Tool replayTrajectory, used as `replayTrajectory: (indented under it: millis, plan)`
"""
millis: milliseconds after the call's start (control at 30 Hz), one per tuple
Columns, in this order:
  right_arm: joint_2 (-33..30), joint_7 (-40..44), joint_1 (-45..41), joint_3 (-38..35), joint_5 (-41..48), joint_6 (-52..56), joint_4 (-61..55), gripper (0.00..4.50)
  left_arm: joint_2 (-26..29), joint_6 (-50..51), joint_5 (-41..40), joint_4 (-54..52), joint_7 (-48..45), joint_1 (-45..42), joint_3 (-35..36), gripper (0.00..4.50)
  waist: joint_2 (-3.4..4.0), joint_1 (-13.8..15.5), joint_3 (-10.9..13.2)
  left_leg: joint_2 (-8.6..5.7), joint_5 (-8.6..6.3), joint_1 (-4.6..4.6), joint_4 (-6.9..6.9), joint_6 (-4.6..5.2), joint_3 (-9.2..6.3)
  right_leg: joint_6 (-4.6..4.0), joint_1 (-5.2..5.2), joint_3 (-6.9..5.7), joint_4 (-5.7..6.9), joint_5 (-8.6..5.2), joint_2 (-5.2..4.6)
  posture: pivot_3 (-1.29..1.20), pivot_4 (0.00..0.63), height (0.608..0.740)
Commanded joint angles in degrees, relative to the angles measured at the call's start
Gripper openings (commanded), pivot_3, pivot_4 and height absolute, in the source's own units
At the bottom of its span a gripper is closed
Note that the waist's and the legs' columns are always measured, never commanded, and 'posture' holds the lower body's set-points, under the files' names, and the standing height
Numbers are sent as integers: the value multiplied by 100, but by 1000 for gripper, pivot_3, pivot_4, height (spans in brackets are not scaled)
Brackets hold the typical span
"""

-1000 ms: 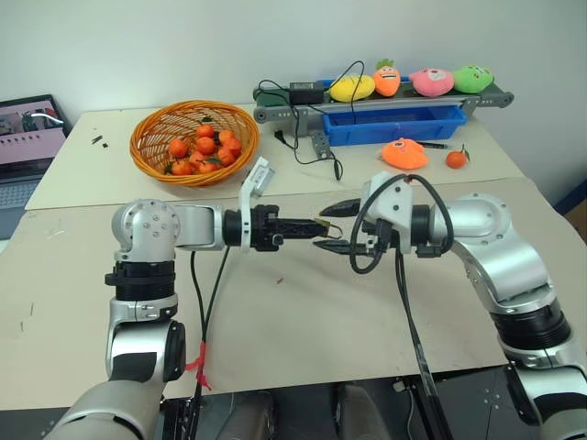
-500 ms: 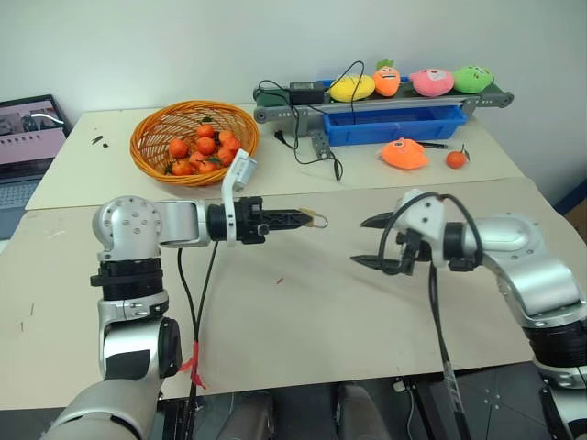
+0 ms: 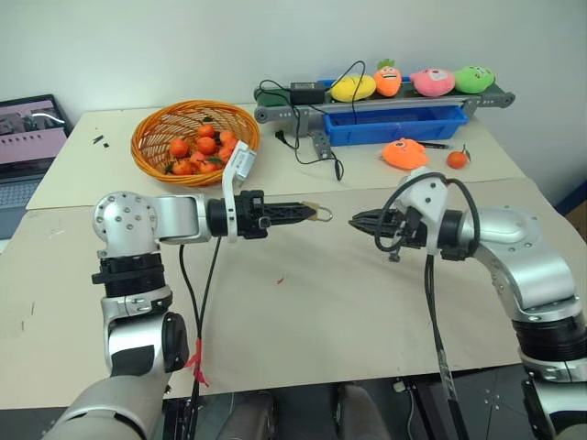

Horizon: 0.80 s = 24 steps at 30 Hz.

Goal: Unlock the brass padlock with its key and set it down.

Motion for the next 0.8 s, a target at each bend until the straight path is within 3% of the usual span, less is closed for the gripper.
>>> replayTrajectory:
  millis: [33,800]
  plan:
    - [42,-80,-175,-57,178,146,-323,77,-69,22,-86,-185,-73,-23,-45,17,0,1,0,0,0,0,0,0,0,0,0,0,1,0,0,0,150,740]
    - [45,-15,-17,-66,270,17,-399,77,-129,-174,88,-171,-208,-31,-266,17,0,-3,0,0,0,0,0,0,0,0,-1,0,1,0,0,0,150,740]
